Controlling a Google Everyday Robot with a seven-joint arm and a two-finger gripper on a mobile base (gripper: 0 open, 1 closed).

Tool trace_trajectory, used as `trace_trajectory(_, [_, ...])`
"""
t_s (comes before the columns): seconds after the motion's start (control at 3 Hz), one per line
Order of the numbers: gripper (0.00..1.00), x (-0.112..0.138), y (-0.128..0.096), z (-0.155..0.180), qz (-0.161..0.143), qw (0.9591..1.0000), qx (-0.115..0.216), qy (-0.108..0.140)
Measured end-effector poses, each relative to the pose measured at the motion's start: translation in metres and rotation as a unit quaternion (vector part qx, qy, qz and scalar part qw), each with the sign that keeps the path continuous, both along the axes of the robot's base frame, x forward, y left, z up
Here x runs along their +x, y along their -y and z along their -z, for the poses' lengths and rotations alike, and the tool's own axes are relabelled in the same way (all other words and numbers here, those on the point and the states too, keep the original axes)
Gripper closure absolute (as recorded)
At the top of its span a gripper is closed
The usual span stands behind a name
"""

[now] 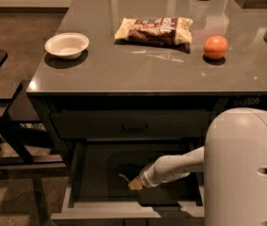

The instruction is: Pick sponge from middle drawer and place on counter

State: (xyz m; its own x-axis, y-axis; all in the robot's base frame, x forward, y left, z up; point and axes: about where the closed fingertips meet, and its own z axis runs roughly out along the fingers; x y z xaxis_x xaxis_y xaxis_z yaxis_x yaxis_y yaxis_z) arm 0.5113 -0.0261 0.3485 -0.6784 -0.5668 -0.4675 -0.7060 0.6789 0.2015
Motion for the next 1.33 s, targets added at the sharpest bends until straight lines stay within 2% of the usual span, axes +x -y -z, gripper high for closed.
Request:
trace_trajectory(0.67, [0.89,0.0000,0.0000,0.0000,0.000,1.0000,0.000,0.000])
trace_trajectory(1.0, [1.00,0.0000,-0.0001,-0.0005,0.000,1.0000,0.000,0.000])
trace_trajectory(1.33, [1.00,0.0001,0.0000,-0.0070,0.000,1.0000,0.000,0.000])
